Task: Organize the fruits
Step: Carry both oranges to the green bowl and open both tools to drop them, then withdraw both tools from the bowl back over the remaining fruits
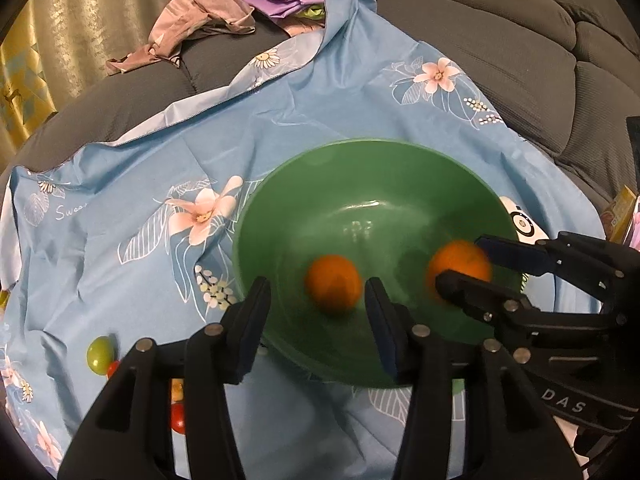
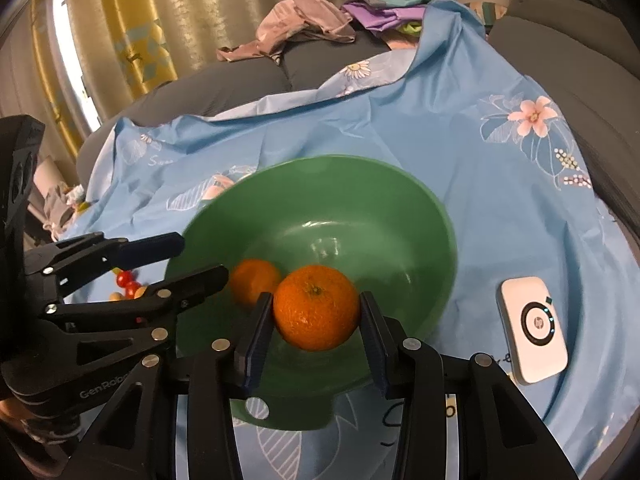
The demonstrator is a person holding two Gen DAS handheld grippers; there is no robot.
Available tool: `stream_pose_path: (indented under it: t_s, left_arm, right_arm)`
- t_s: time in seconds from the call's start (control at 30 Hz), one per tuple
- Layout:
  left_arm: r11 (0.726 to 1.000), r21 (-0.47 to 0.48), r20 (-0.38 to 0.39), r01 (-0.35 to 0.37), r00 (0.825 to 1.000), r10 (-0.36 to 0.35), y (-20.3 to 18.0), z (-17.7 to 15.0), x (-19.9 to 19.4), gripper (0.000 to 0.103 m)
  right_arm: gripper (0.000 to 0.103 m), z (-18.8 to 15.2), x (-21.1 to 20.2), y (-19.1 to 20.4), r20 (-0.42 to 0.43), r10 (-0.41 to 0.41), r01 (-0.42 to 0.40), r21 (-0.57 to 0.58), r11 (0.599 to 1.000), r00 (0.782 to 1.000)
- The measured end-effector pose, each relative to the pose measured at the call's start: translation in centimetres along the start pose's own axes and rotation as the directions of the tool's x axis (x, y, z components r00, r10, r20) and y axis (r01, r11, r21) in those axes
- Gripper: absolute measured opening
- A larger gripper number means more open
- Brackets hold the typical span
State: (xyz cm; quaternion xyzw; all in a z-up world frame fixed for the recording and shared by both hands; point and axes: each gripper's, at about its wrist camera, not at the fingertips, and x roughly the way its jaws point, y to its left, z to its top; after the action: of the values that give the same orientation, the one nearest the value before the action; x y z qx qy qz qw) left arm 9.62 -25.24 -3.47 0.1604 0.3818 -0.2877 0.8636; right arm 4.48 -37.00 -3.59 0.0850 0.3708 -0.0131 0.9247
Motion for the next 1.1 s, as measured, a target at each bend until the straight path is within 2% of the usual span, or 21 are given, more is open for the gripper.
stream_pose_path:
  t_s: [0.07, 0.17, 0.3, 0.47, 0.73, 0.87, 1.1]
  left_arm:
    - [1.0, -0.004, 0.004, -0.007, 1.0, 0.007, 0.1, -0.1, -0.4, 0.061]
    - [1.0, -0.008, 0.02, -0.011, 1.0, 0.011, 0.2, -0.3, -1.4, 0.07]
    - [1.0, -0.019, 0.03, -0.019, 0.999, 0.019, 0.3, -1.2, -3.0, 0.077]
    - [0.998, -0.051, 0.022, -0.038, 0.999, 0.039, 1.3, -3.6, -5.3, 0.086]
    - [0.984, -0.15, -0.032, -0.099, 0.995, 0.096, 4.9, -8.8, -7.8, 0.088]
    - [0.963, -0.235, -0.063, -0.129, 0.991, 0.118, 7.3, -11.6, -9.1, 0.088]
    - [0.921, -0.349, -0.072, -0.172, 0.985, 0.157, 10.5, -15.0, -11.5, 0.089]
  right_arm:
    - [0.042, 0.0, -0.5, 0.0, 0.011, 0.001, -0.001, 0.0, 1.0, 1.0]
    - [0.042, 0.2, -1.5, 0.0, 0.036, 0.004, -0.004, 0.001, 1.0, 0.999]
    - [0.042, 0.1, -2.9, 0.3, 0.062, 0.028, -0.028, 0.005, 1.0, 0.998]
    - [0.042, -0.6, -4.1, 1.5, 0.056, 0.08, -0.08, -0.006, 0.997, 0.995]
    - [0.042, -1.5, -5.2, 4.9, 0.032, 0.129, -0.127, -0.067, 0.99, 0.991]
    - [0.043, -2.0, -5.2, 7.1, 0.007, 0.158, -0.156, -0.103, 0.982, 0.987]
    - [0.044, -2.9, -5.2, 11.2, -0.031, 0.205, -0.207, -0.168, 0.964, 0.978]
